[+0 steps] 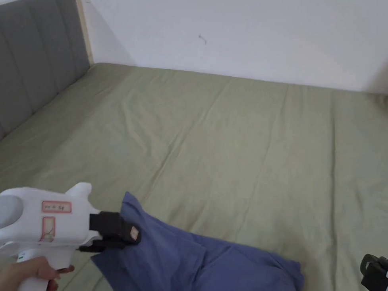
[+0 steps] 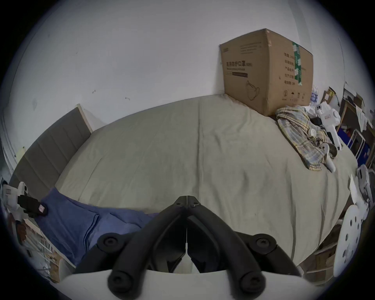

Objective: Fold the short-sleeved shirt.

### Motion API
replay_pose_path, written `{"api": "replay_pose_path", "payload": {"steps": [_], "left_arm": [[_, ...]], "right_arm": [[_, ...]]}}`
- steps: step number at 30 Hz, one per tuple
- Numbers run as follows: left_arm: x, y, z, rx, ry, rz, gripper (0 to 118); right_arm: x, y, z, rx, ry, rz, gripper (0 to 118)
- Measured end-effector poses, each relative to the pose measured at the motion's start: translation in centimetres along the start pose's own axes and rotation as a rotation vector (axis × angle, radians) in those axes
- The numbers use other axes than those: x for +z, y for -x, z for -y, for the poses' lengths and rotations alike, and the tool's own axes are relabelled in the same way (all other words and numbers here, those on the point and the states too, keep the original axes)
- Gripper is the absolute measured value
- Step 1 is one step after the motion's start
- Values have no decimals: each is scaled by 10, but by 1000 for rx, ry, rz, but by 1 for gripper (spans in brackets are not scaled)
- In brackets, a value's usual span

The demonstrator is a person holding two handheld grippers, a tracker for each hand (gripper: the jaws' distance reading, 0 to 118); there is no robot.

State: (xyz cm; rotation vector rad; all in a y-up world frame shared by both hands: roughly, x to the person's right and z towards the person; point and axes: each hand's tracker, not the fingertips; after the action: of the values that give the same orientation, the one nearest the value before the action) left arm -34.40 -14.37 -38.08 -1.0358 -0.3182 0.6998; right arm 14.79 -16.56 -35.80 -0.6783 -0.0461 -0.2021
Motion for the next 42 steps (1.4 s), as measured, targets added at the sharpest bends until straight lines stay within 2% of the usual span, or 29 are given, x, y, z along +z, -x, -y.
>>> {"api": "replay_pose_path", "payload": {"steps": [4, 8, 9, 10, 12, 13, 17, 20, 21, 22, 23, 24, 25, 26, 29, 34, 37, 40, 42], "left_arm": [[-33, -75, 12, -109, 5, -22, 10], [-97, -126, 39, -190, 135, 65, 11], [-116, -132, 47, -188, 168, 72, 22], [-135, -135, 55, -201, 210, 79, 46], [-166, -139, 71, -184, 277, 103, 110], [-181, -139, 79, -179, 322, 109, 111], [-187, -130, 87, -125, 320, 123, 108], [-166, -124, 76, -146, 235, 91, 108], [-161, -119, 72, -168, 213, 74, 104], [-155, -121, 69, -178, 201, 54, 95], [-154, -116, 65, -180, 192, 33, 79], [-156, -112, 64, -189, 196, 1, 43], [-161, -112, 66, -183, 198, -31, 18], [-167, -113, 69, -193, 215, -44, 14], [-191, -109, 85, -211, 306, 32, 12], [-231, -135, 124, -337, 403, -40, 12], [-236, -143, 126, -316, 431, 47, 12], [-234, -149, 125, -337, 419, 42, 12], [-228, -150, 124, -321, 428, 119, 12]], "right_arm": [[3, -25, 1, -44, -8, 22, 1], [4, -52, 6, -107, -8, 33, 1], [4, -59, 7, -110, -8, 33, 1], [4, -64, 9, -117, -3, 41, 1], [5, -74, 12, -137, -1, 42, 1], [4, -79, 14, -146, 7, 48, 1], [4, -91, 20, -144, 18, 81, 1], [4, -94, 22, -116, 14, 91, 1], [3, -94, 22, -111, 11, 93, 1], [2, -95, 22, -110, 12, 93, 1], [1, -95, 22, -111, 16, 90, 1], [0, -95, 23, -116, 18, 87, 1], [-1, -95, 23, -121, 21, 85, 1], [-1, -95, 23, -120, 23, 82, 1], [0, -92, 24, -104, 22, 85, 1], [5, -94, 22, -103, 19, 87, 1], [9, -96, 20, -104, 15, 101, 1], [12, -97, 19, -111, 15, 105, 1], [13, -94, 18, -109, 16, 102, 1]]}}
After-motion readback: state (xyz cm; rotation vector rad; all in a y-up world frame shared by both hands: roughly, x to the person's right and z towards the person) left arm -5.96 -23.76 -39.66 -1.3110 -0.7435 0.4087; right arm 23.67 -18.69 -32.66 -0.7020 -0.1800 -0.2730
